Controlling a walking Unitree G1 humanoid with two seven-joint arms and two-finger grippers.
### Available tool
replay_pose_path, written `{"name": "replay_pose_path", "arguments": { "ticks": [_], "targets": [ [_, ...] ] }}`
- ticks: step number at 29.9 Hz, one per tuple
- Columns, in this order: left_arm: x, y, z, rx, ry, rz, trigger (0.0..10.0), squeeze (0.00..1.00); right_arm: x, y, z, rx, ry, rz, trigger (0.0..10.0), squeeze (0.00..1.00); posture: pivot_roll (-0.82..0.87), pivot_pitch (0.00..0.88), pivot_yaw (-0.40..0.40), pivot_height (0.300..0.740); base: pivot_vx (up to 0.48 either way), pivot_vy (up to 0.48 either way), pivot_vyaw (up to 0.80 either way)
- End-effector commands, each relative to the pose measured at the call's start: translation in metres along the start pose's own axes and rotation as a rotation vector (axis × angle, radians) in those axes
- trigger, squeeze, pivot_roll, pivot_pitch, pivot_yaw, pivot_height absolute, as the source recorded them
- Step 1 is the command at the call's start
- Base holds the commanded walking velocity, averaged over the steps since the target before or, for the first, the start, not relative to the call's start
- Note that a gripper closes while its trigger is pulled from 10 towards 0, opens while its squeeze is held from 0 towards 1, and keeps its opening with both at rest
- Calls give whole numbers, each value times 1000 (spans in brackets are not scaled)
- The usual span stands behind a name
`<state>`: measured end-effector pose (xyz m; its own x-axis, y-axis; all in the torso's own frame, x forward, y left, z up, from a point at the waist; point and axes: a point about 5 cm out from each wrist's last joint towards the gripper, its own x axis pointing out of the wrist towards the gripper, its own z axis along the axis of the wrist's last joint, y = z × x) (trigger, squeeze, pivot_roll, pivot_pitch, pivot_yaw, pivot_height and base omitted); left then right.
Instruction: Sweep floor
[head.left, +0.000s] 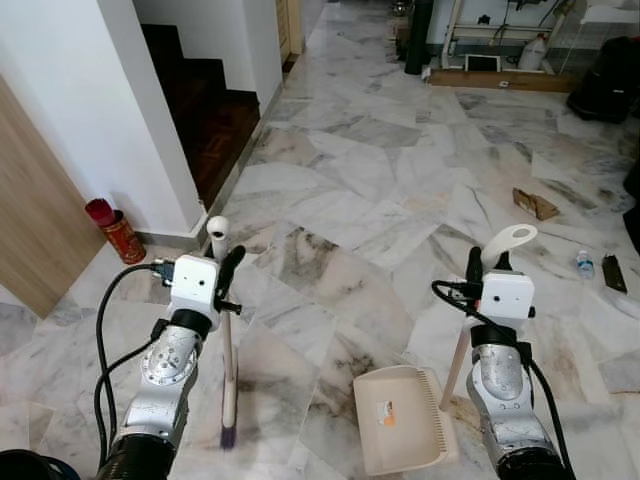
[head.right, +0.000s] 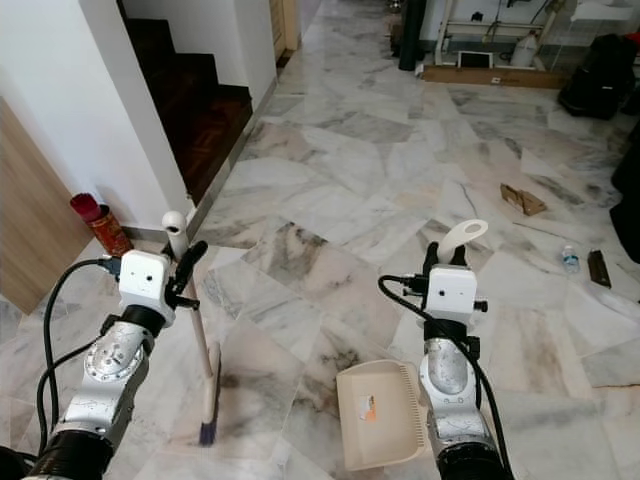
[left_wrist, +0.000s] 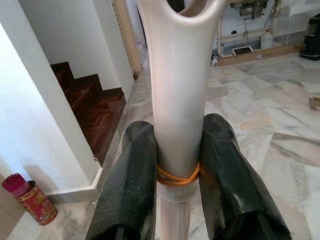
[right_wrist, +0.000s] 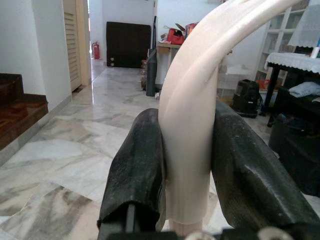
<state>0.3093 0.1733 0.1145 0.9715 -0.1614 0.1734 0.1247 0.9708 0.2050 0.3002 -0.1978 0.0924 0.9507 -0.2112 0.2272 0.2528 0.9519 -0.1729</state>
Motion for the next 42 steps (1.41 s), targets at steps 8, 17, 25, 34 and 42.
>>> {"name": "replay_pose_path", "arguments": {
  "ticks": [8,17,25,34,42],
  "targets": [
    [4,5,7,8,-41,6,10000,0,7,0,10,23,-43,-13,10000,0,-49,52,58,740,0,0,-178],
    [3,5,7,8,-40,8,10000,0,6,1,10,19,-39,-4,10000,0,-36,63,50,740,0,0,-788],
    [1,2,7,-12,-41,3,10000,0,6,1,9,19,-35,5,10000,0,-30,73,35,740,0,0,-788],
    [1,2,7,-12,-41,3,10000,0,6,1,9,19,-35,5,10000,0,-30,73,35,740,0,0,-788],
    [1,2,7,-12,-41,3,10000,0,6,1,9,19,-35,5,10000,0,-30,73,35,740,0,0,-788]
  ]
}}
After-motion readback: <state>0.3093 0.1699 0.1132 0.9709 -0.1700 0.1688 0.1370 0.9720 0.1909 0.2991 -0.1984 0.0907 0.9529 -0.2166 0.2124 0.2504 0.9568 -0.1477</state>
